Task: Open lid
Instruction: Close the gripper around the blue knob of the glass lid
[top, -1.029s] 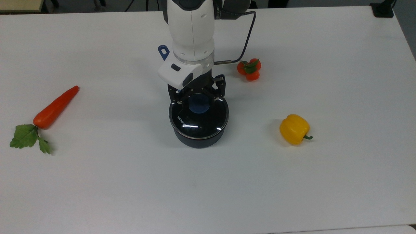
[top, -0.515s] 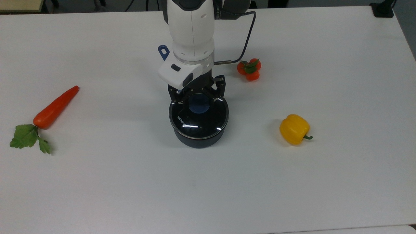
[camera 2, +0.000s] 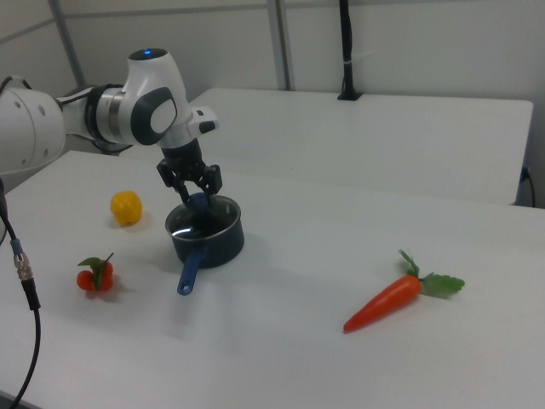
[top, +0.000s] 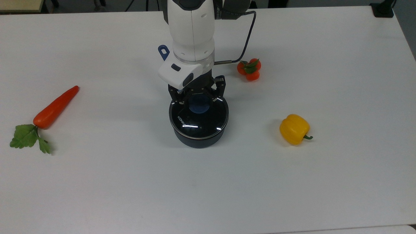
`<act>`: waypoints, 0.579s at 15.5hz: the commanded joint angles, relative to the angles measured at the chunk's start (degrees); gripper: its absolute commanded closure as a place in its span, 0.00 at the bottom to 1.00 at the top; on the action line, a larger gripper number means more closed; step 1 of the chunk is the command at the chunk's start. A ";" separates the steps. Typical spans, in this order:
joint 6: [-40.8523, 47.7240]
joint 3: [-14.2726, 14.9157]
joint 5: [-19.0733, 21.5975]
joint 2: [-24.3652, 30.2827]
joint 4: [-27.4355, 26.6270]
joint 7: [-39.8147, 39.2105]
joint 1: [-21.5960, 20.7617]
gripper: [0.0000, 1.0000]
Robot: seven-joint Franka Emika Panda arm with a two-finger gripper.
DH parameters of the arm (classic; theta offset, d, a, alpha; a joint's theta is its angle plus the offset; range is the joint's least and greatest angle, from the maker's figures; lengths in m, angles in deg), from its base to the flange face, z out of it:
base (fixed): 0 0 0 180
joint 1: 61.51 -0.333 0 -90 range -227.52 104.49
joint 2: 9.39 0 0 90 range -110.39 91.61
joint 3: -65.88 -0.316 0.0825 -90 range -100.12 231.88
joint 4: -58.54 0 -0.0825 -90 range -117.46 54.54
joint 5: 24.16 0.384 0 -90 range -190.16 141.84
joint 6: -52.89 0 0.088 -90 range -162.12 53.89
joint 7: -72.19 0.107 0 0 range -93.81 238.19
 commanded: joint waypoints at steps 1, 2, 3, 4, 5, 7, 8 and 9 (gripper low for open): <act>-0.02 0.47 -0.05 0.03 0.43 0.22 -0.90 0.28; -0.02 0.47 -0.14 0.03 0.34 0.05 -0.90 0.28; -0.02 0.47 -0.14 0.03 0.34 -0.56 -0.90 0.27; 0.07 0.47 -0.23 0.03 0.34 -1.09 -0.99 0.27; -0.02 0.47 -0.23 0.03 0.34 -1.18 -0.90 0.27; -0.02 0.47 -0.49 -0.06 0.34 -1.18 -0.90 0.27; -0.02 0.47 -0.75 -0.06 0.34 -1.27 -0.90 0.27; -0.02 0.47 -1.11 -0.06 0.34 -1.79 -0.90 0.27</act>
